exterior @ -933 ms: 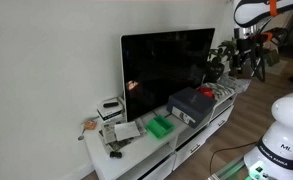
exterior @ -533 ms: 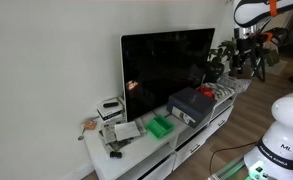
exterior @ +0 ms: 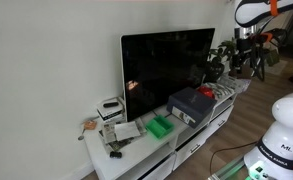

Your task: Put the towel in the green bowl

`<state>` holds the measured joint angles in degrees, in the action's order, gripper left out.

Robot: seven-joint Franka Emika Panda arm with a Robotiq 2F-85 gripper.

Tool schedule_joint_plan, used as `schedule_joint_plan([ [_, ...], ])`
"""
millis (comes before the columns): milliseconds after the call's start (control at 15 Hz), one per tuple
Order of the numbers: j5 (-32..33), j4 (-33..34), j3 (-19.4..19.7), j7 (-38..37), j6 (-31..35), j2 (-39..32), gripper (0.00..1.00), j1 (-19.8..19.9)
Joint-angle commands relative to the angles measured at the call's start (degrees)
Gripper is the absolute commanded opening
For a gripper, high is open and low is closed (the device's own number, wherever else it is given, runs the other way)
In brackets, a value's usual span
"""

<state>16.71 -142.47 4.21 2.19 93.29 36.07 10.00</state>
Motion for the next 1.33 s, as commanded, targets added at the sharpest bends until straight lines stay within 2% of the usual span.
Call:
schedule_joint_plan([
  [0,-0.5,2.7,6.0,0.7,5.9,-4.0,1.0,1.0],
  [333,-4.7,7.8,16.5,3.7,19.6,-16.8,1.0,4.7],
  [600,-12.4,14.9,21.1,8.5,30.6,-29.3,1.0,5.2],
  [800,-20.2,21.9,22.2,11.2,33.4,-39.0,1.0,6.7],
  [1000,-26.0,29.7,21.2,12.0,33.9,-48.9,1.0,10.7],
  [1133,-27.1,34.2,20.4,10.6,35.0,-54.6,1.0,13.8],
  [1267,-27.9,38.2,19.4,9.4,32.5,-59.0,1.0,16.9],
])
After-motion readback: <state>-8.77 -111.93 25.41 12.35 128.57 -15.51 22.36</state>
